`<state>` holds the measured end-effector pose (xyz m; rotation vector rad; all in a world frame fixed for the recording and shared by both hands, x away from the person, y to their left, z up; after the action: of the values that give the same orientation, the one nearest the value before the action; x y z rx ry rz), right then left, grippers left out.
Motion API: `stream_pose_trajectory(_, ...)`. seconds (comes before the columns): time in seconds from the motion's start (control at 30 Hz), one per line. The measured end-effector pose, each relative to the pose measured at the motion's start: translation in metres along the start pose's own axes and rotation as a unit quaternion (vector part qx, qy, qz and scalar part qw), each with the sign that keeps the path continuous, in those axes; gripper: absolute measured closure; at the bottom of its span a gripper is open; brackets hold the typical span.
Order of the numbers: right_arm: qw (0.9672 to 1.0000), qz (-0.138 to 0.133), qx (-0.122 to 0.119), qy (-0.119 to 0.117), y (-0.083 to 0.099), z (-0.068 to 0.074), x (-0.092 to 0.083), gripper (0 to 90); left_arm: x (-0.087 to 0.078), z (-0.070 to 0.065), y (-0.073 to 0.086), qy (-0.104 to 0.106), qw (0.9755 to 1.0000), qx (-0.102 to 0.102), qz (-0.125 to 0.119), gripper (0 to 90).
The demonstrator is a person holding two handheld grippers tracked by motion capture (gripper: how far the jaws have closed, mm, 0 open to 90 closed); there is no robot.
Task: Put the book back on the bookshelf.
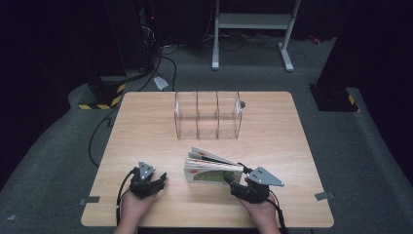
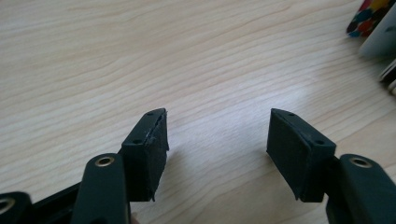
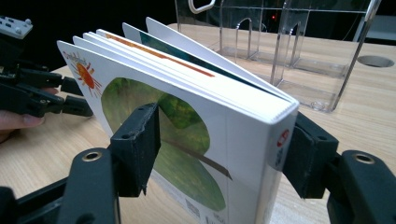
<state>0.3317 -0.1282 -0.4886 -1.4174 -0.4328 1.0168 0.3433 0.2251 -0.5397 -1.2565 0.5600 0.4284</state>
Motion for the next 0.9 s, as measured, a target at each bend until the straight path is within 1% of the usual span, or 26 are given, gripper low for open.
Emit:
stream_pose_trajectory(0.03, 1.0000, -0.001, 0.001, 0.000, -0.0004, 0.0000, 0.0010, 34.5, 0.0001, 0.0005, 0.0005, 0.001, 1.0000, -0.004, 0.002, 37.4)
stream_pose_trajectory(0.2, 1.0000, -0.007, 0.002, 0.001, -0.0015, -0.0003, 0.0041, 34.0, -0.0009, 0.0006, 0.0016, 0.003, 1.0000, -0.001, 0.004, 36.9)
stream_pose_trajectory(0.23, 1.0000, -0.008, 0.000, 0.003, -0.0016, -0.0001, 0.0044, 34.1, -0.0007, 0.0011, 0.0019, 0.006, 0.9999, -0.007, 0.005, 36.6)
stream_pose_trajectory(0.27, 0.9999, -0.009, -0.003, 0.005, -0.0017, 0.0004, 0.0049, 34.2, -0.0006, 0.0021, 0.0019, 0.009, 0.9999, -0.008, 0.008, 36.0)
stream_pose_trajectory(0.37, 0.9999, -0.012, -0.004, 0.008, -0.0012, 0.0008, 0.0056, 34.4, 0.0005, 0.0042, 0.0026, 0.018, 0.9995, -0.024, 0.013, 34.5)
stream_pose_trajectory(0.47, 0.9999, -0.012, 0.000, 0.005, -0.0011, 0.0005, 0.0052, 35.1, -0.0002, 0.0035, 0.0026, 0.018, 0.9997, -0.014, 0.010, 35.2)
stream_pose_trajectory(0.67, 0.9999, -0.011, 0.009, -0.001, -0.0016, -0.0004, 0.0032, 37.1, 0.0002, 0.0035, 0.0023, 0.023, 0.9996, -0.015, 0.012, 35.1)
stream_pose_trajectory(0.77, 0.9998, -0.009, 0.018, -0.003, -0.0016, -0.0003, 0.0028, 37.4, 0.0003, 0.0034, 0.0023, 0.023, 0.9996, -0.015, 0.012, 35.0)
stream_pose_trajectory(0.83, 0.9998, -0.010, 0.019, -0.003, -0.0017, 0.0003, 0.0024, 39.6, 0.0004, 0.0034, 0.0023, 0.022, 0.9996, -0.015, 0.011, 35.0)
stream_pose_trajectory(0.9, 0.9996, -0.013, 0.022, -0.011, -0.0014, 0.0009, 0.0016, 44.1, 0.0005, 0.0032, 0.0023, 0.022, 0.9996, -0.016, 0.010, 35.0)
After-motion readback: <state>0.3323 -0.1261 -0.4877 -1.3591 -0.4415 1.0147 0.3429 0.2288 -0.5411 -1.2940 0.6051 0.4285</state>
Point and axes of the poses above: each handheld gripper's, and its own axes: x roughly forward along the jaws, y roughly out of its underside, z roughly to its left, the point moved 2 cm from there along x, roughly forward along the jaws, and after that the axes turned 13 degrees about -y, right-handed, at the moved point
